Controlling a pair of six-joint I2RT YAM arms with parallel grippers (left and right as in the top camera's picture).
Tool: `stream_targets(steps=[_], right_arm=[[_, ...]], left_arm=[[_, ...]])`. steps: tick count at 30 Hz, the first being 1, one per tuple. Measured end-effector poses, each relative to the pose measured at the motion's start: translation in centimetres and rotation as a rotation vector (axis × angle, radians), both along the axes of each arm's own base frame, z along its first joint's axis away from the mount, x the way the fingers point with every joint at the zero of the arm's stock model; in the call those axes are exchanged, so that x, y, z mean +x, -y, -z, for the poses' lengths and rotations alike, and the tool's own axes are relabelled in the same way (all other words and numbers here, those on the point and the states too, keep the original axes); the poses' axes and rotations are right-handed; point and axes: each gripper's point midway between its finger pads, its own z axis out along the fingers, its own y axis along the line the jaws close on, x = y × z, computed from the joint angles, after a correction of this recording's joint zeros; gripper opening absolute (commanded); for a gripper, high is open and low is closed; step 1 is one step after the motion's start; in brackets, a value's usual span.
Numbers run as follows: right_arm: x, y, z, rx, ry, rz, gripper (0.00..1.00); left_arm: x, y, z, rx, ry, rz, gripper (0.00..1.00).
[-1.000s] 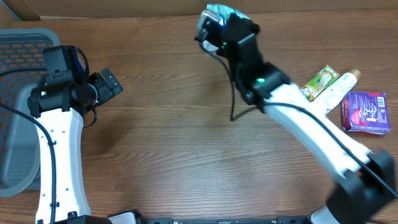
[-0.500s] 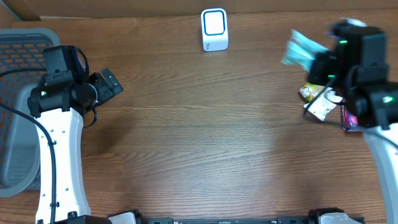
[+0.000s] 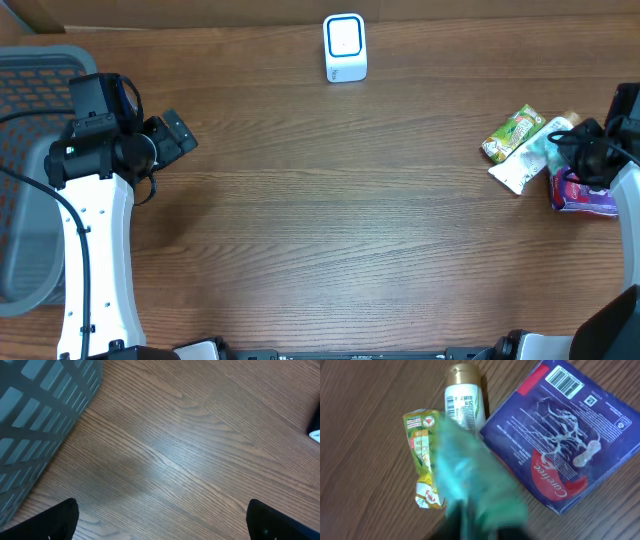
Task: Scan the item barcode
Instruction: 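Carry the wipes pack right and drop it onto the scanned items, then open the right gripper and withdraw it from the item pile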
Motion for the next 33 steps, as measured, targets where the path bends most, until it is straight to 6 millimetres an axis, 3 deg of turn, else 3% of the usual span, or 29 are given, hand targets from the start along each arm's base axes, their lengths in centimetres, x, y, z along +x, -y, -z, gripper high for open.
stream_targets(steps=[7, 12, 14, 20, 27, 33], right_arm=[[1.1, -1.9, -1.2, 0.051, 0.072, -0.127, 0.86], [1.0, -4.1, -5.1, 0.079, 0.197, -0.232, 0.87], [0.6, -5.1, -7.2, 0.077, 0.254, -0.277, 0.94], [-2.0, -9.4, -11.6, 0.068, 0.350, -0.425, 1.00], [-4.1, -14.7, -13.9, 0.061, 0.402, -0.611, 1.00], [-5.3, -17.2, -15.1, 0.031, 0.441, -0.731, 1.00]], left_arm=[[0.0, 0.0, 0.0, 0.000, 0.000, 0.000, 1.00], [0.0, 0.0, 0.0, 0.000, 0.000, 0.000, 1.00], [0.0, 0.0, 0.0, 0.000, 0.000, 0.000, 0.99], [0.0, 0.0, 0.0, 0.000, 0.000, 0.000, 1.00], [0.0, 0.0, 0.0, 0.000, 0.000, 0.000, 0.99], [0.0, 0.0, 0.0, 0.000, 0.000, 0.000, 1.00]])
